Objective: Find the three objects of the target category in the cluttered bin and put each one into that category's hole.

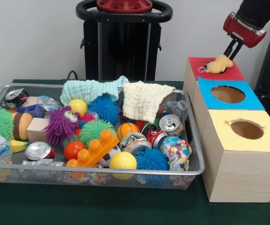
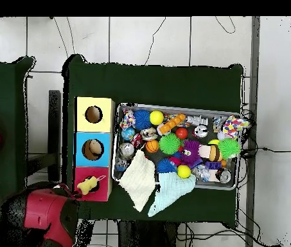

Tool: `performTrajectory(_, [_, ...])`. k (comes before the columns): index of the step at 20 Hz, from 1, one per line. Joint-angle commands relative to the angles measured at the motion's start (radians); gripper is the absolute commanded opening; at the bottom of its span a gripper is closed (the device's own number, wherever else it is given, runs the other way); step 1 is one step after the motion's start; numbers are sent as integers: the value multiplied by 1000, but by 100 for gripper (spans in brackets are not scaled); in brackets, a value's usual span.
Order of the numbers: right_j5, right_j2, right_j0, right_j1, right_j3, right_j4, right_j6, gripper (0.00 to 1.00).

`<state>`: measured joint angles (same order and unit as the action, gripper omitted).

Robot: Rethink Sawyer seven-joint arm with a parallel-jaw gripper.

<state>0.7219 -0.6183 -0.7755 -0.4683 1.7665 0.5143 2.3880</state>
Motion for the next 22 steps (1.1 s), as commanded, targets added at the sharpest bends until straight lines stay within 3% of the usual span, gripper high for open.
performTrajectory(1, [-124,-28,-56,-4,6,-75,199,0])
performTrajectory(11, [-100,-24,-65,-38,17,-38,203,0])
performTrajectory(15, [-41,-43,-73,-68,0,-43,204,0])
performTrajectory(22, [-52,-77,-82,-30,-34,-88,175,0])
